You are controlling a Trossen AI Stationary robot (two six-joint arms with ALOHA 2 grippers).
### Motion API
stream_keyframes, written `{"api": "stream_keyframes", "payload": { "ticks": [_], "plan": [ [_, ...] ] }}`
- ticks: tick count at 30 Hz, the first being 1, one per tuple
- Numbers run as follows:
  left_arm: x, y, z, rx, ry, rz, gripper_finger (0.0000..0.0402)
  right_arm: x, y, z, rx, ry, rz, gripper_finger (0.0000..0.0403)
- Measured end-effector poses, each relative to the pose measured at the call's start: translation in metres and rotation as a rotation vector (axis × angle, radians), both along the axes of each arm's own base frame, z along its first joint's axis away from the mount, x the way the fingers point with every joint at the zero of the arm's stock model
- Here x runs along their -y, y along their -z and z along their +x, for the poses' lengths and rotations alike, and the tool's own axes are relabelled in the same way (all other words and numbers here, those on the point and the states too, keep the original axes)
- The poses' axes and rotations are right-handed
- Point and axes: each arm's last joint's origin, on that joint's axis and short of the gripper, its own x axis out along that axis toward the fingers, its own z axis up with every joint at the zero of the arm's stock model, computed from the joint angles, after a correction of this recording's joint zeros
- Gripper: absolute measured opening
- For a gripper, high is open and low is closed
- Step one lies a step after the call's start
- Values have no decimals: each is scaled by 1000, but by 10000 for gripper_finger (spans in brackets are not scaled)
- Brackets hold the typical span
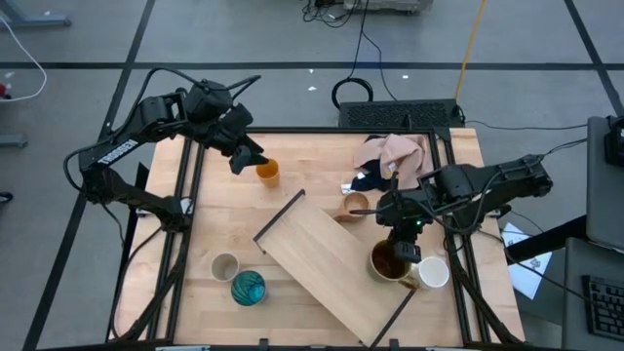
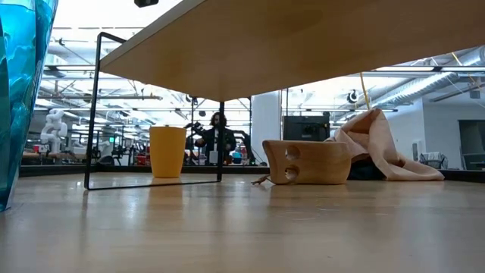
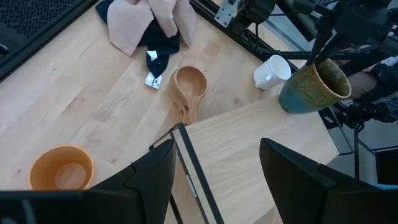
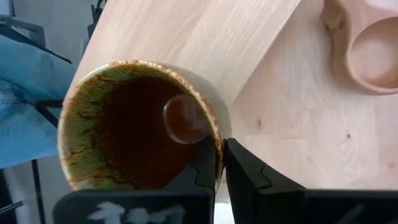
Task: Stack small to large cups/mugs on shelf
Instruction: Put the green mug on the shelf
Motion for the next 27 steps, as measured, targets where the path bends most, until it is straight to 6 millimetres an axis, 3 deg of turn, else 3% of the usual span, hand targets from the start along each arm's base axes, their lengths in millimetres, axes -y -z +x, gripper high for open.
{"api": "stream_keyframes", "payload": {
  "ticks": [27],
  "plan": [
    [-1,0,0,-6,-11,26,234,-7,-3,-2,5,-51,60,10]
  ]
}}
